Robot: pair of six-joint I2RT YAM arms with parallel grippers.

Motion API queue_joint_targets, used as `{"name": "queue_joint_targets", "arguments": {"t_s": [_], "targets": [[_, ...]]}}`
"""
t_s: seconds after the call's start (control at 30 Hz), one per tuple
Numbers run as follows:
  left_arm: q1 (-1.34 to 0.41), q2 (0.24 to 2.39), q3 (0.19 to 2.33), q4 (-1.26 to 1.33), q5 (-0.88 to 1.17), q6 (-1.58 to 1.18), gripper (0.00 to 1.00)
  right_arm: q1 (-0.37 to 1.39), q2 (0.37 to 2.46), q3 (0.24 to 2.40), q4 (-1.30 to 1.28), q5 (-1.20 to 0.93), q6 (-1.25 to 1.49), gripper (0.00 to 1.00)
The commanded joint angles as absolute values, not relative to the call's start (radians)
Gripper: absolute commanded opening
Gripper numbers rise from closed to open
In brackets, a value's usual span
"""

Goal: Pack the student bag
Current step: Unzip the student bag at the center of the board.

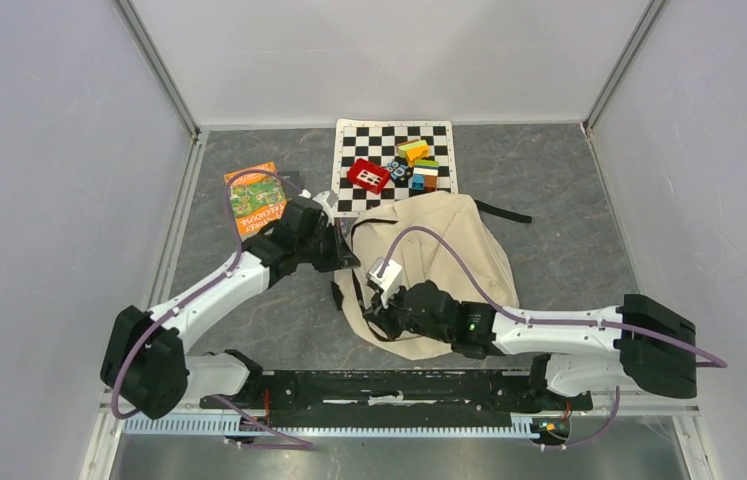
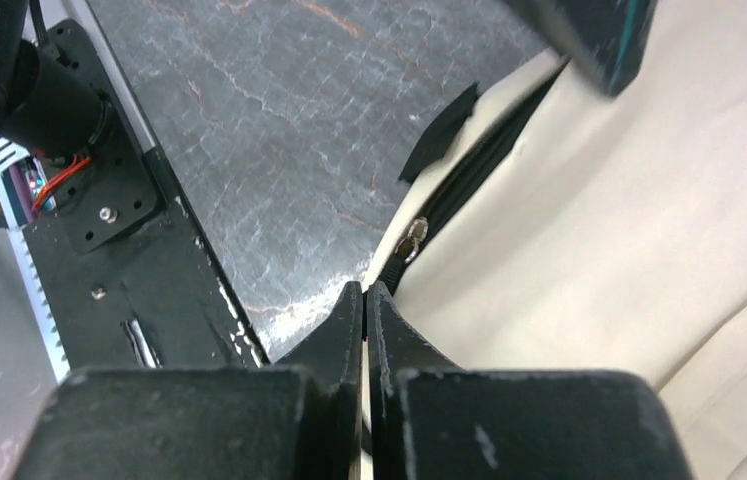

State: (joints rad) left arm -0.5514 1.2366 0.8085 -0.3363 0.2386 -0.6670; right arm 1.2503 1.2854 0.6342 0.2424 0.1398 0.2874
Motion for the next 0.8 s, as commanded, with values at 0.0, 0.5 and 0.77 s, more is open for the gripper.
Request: {"name": "queue_joint_targets", "arguments": {"t_s": [0.0, 0.5, 0.77], "targets": [[-0.483, 1.317, 0.94, -0.346, 0.251, -0.524, 0.02, 1.271, 1.23, 0.583, 0.254, 0.116, 0.322, 0.0], [-0.408, 1.452, 1.034, -0.359, 0.324, -0.472, 0.4, 1.284, 1.246, 0.556, 0.279, 0.129, 0.352, 0.0], [-0.423, 1.284, 0.831, -0.384, 0.287, -0.515, 0.81, 1.284, 1.304, 0.609, 0.285, 0.146, 0.355, 0.0]]}}
